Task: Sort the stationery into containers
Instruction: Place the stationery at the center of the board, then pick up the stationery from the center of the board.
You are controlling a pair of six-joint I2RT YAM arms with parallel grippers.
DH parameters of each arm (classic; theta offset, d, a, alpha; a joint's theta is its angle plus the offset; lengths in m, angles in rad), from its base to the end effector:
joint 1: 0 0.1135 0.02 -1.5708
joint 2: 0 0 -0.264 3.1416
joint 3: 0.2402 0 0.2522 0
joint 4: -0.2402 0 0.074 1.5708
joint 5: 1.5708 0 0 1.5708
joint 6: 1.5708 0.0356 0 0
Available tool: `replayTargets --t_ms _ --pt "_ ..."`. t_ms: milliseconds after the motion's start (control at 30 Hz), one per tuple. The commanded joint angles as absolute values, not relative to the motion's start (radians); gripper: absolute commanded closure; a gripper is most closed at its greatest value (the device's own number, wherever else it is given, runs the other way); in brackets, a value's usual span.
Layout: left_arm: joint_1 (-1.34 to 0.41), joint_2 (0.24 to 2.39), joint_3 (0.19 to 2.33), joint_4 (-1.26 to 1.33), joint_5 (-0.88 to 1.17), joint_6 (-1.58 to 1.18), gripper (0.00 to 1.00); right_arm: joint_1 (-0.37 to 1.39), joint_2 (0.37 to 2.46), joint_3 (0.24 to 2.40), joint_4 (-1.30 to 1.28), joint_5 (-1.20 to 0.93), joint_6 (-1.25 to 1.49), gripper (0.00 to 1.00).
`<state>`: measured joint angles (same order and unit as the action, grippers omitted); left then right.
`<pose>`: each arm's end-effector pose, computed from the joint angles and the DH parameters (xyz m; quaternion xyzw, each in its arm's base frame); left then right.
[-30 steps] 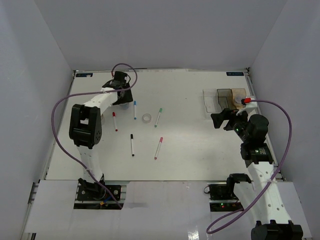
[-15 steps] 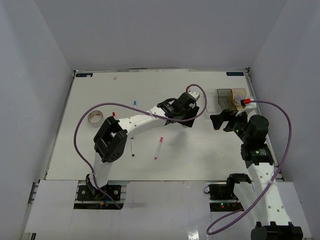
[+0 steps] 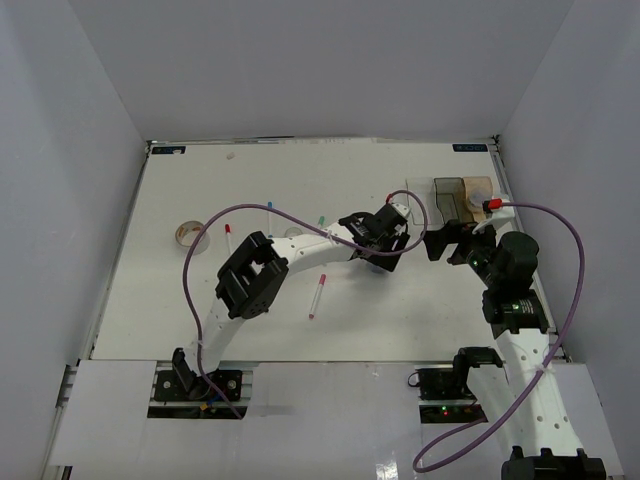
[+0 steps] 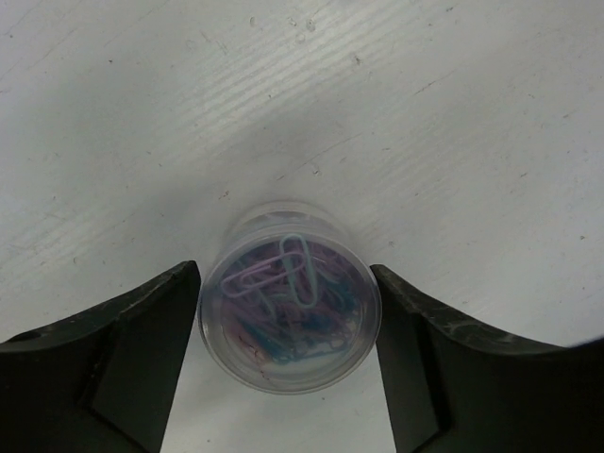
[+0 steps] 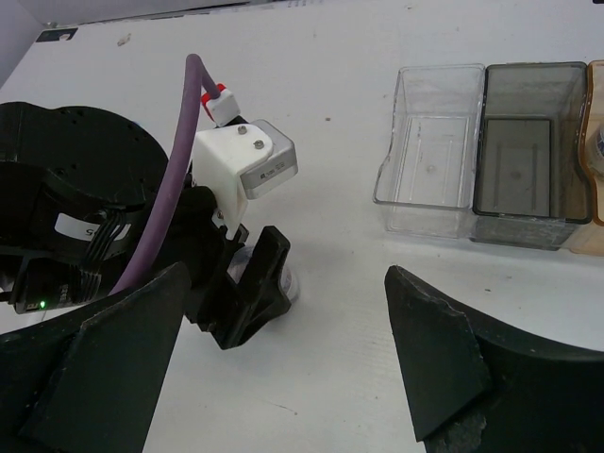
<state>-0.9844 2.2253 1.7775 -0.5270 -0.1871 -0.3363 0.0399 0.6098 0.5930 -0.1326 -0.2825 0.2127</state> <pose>0.2759 -0.4034 0.1808 0.2771 0.9109 -0.1088 0.2856 0.1560 0.0162 0.3045 -0.0267 0.7555 0.1872 0.6273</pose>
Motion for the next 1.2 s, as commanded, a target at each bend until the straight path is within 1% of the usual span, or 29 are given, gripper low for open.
replayTargets --t_ms 0,33,133,300,367,467,500,533,600,700,733,767,900,933,1100,1167 --pt "-0.988 2.168 1.801 -0.537 -0.202 -0.347 0.16 0.044 0.600 0.633 -0.133 -0.270 0.202 0.10" --pt "-0.988 2.154 1.801 -0.537 -0.202 -0.348 0.10 0.043 0.600 0.635 -0.135 -0.270 0.202 0.10" --pt "-0.988 2.094 1.796 -0.535 -0.224 -0.353 0.02 0.046 0.600 0.644 -0.141 -0.271 0.201 0.10" --pt "-0.950 1.956 1.752 -0.526 -0.249 -0.357 0.02 0.052 0.624 0.664 -0.155 -0.282 0.201 0.10" --pt "-0.921 1.907 1.699 -0.525 -0.250 -0.367 0.02 0.057 0.637 0.675 -0.164 -0.282 0.198 0.10" --pt "-0.835 1.790 1.596 -0.525 -0.252 -0.374 0.02 0.080 0.699 0.712 -0.198 -0.261 0.183 0.10" --pt "-0.780 1.755 1.565 -0.525 -0.249 -0.383 0.02 0.087 0.722 0.725 -0.230 -0.258 0.167 0.10" --pt "-0.749 1.680 1.534 -0.525 -0.233 -0.387 0.02 0.112 0.742 0.741 -0.245 -0.246 0.163 0.10" --pt "-0.669 1.600 1.441 -0.523 -0.230 -0.390 0.02 0.144 0.802 0.776 -0.264 -0.235 0.150 0.10" --pt "-0.591 1.436 1.318 -0.511 -0.274 -0.359 0.02 0.231 0.868 0.793 -0.261 -0.164 0.147 0.10" --pt "-0.571 1.396 1.287 -0.509 -0.290 -0.341 0.02 0.285 0.888 0.796 -0.258 -0.120 0.146 0.10" --pt "-0.551 1.320 1.258 -0.509 -0.308 -0.334 0.02 0.313 0.935 0.807 -0.259 -0.098 0.144 0.10" --pt "-0.434 1.123 1.097 -0.488 -0.324 -0.313 0.02 0.440 1.067 0.833 -0.265 0.000 0.150 0.10" --pt "-0.425 1.082 1.022 -0.480 -0.336 -0.311 0.02 0.477 1.090 0.839 -0.267 0.058 0.153 0.10" --pt "-0.397 0.840 0.810 -0.437 -0.405 -0.336 0.02 0.567 1.262 0.887 -0.285 0.168 0.160 0.10" --pt "-0.396 0.796 0.730 -0.416 -0.413 -0.342 0.02 0.577 1.317 0.894 -0.288 0.190 0.164 0.10"
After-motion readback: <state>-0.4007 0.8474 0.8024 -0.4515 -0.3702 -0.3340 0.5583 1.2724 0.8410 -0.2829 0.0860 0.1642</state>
